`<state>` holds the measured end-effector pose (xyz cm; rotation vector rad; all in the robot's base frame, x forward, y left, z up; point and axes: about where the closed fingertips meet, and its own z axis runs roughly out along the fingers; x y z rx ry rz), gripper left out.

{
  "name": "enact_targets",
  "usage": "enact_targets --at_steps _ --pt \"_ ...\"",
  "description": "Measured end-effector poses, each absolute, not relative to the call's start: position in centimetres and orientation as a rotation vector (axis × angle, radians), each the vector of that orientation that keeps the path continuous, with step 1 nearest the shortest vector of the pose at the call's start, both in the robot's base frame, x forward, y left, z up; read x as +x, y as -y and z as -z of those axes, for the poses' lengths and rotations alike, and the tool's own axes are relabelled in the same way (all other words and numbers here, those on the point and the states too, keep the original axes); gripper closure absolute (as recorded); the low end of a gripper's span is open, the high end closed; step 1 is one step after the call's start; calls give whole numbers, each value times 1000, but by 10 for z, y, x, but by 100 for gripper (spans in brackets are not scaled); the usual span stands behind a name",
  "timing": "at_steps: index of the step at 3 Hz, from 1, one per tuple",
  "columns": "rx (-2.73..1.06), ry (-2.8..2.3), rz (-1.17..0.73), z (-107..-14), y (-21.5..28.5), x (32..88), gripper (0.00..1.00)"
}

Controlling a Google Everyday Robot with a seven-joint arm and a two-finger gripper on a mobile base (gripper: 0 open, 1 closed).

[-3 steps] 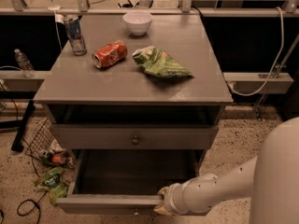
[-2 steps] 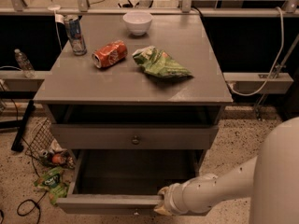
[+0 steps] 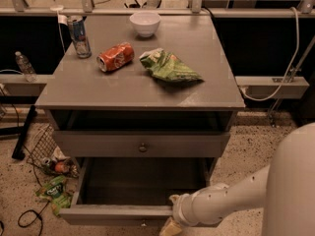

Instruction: Open middle drawer

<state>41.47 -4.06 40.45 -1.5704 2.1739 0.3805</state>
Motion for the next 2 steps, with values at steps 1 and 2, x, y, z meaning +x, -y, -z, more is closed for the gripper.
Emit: enact_targets --at_steps 1,2 --pt "-1571 -2174 -381 -404 40 415 0" --pt "-1558 -2150 -364 -414 48 413 0"
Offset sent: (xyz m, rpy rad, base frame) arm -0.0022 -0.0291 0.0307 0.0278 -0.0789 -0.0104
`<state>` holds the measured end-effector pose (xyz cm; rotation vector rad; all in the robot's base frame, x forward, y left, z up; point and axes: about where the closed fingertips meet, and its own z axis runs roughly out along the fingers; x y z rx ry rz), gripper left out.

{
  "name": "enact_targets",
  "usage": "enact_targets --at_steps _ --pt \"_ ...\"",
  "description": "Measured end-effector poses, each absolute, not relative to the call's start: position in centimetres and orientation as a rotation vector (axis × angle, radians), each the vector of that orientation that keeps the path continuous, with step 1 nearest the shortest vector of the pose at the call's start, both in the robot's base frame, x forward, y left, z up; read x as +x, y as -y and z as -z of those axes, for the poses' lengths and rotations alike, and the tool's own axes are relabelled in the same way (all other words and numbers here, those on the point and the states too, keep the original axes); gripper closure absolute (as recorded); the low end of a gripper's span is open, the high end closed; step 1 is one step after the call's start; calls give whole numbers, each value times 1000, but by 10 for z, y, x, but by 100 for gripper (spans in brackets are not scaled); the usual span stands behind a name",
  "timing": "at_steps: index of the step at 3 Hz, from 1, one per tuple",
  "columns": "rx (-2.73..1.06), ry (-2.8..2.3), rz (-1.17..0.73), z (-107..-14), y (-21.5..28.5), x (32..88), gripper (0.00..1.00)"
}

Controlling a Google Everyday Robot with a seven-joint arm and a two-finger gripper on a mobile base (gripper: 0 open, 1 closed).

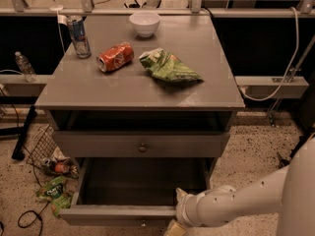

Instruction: Open middle drawer

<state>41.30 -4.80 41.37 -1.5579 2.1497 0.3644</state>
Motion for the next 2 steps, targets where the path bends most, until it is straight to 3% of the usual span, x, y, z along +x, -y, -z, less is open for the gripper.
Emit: enact_targets --at_steps 2 --pt "-1399 -2157 -147 -485 141 406 0"
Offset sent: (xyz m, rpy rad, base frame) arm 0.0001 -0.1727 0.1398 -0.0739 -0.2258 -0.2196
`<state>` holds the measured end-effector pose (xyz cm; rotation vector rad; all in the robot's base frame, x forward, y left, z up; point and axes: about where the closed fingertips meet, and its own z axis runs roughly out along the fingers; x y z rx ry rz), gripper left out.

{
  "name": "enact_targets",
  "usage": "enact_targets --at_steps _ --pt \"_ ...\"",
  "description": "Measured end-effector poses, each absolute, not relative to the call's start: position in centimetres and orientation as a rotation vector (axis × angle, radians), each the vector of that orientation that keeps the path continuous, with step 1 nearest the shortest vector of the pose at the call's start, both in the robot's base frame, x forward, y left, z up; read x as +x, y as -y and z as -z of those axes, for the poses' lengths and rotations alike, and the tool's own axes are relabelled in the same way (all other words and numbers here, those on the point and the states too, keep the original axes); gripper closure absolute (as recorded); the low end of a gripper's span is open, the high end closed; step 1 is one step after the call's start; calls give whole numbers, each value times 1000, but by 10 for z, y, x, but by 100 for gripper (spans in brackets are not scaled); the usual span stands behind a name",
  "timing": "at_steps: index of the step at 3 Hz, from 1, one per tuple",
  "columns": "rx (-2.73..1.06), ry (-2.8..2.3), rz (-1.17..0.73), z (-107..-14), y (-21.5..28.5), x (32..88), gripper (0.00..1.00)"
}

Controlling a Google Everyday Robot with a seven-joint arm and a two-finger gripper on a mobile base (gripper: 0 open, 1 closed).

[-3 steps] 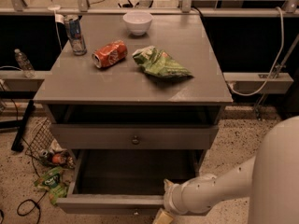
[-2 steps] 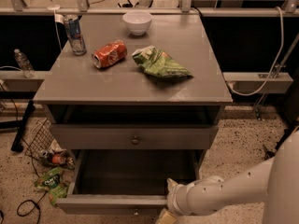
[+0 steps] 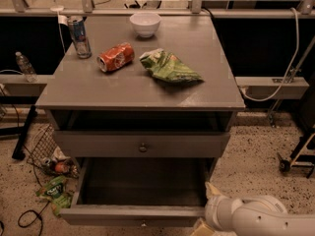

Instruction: Open middle drawer

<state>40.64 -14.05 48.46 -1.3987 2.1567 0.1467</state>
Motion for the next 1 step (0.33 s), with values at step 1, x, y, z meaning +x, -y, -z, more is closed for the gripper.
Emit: enact_targets --at_steps 1 --pt "-1387 -2165 -146 -484 145 404 0"
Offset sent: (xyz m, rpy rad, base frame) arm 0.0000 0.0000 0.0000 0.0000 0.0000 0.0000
